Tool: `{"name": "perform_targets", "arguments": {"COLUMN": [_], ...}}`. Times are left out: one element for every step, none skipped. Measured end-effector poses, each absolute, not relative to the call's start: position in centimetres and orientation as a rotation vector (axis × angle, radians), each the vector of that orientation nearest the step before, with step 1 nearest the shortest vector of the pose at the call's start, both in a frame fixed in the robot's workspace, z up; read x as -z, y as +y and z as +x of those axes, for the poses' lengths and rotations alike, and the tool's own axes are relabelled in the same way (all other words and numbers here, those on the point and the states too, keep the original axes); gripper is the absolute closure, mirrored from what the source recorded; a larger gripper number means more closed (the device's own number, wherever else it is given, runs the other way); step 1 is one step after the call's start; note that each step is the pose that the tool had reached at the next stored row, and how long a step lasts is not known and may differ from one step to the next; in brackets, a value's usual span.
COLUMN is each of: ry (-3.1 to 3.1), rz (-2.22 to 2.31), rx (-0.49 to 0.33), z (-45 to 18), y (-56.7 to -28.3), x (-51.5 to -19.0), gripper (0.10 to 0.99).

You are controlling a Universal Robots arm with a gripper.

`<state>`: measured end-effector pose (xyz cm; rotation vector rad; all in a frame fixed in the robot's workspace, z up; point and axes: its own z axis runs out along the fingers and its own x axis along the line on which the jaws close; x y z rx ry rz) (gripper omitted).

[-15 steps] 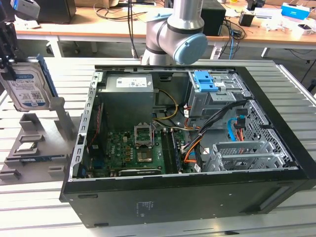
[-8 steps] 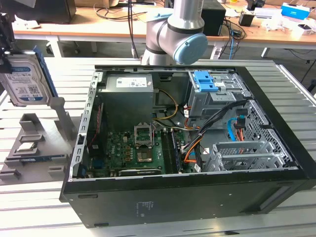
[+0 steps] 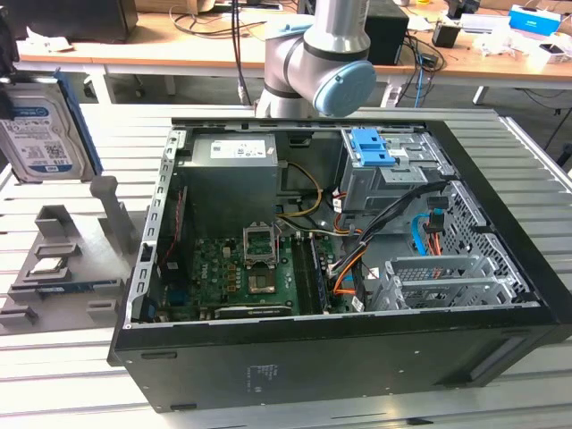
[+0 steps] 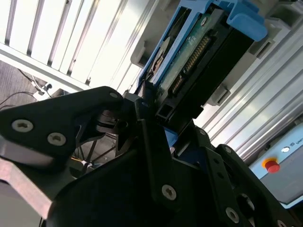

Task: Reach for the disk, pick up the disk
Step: 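Pick up the disk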

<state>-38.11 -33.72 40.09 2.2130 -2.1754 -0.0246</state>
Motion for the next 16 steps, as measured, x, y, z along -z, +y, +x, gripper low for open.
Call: {"name": "perform_targets", "arguments": {"ry": [-2.175,-2.175,-2.175,-2.175,-2.175,-2.175,-2.175,-2.175,-2.175,-2.175,-2.175,-2.175,-2.175,-2.175,-2.175,-2.175], "rz": [2.213,2.213,2.213,2.213,2.213,2.213,2.213,2.213,2.213,2.213,2.213,2.213,2.213,2.213,2.213,2.213], "rx": [0.024,0.024,0.024,0.024,0.024,0.024,0.024,0.024,0.024,0.025,0.024,0.024,0.025,0.024,0.024,0.024], "z": [-38.1,-38.1,-38.1,-38.1,-38.1,-38.1,-38.1,-38.1,-38.1,-38.1,-38.1,-38.1,-38.1,-38.1,-38.1,-38.1], "y": [-33.7,-33.7,-33.7,-33.7,-33.7,-33.7,-33.7,-33.7,-33.7,-33.7,-33.7,-33.7,-33.7,-33.7,-33.7,-33.7], "x": [-40.3,-40.4,-40.6,-40.8,-41.0,-41.1,-41.5,-41.7,-41.8,-42.1,-42.3,-42.6,-42.8,-42.9,-43.1,-43.3], "gripper": [0.722,0.722,0.722,0.722,0.722,0.722,0.722,0.722,0.722,0.722,0.722,0.722,0.722,0.722,0.722,0.722]}}
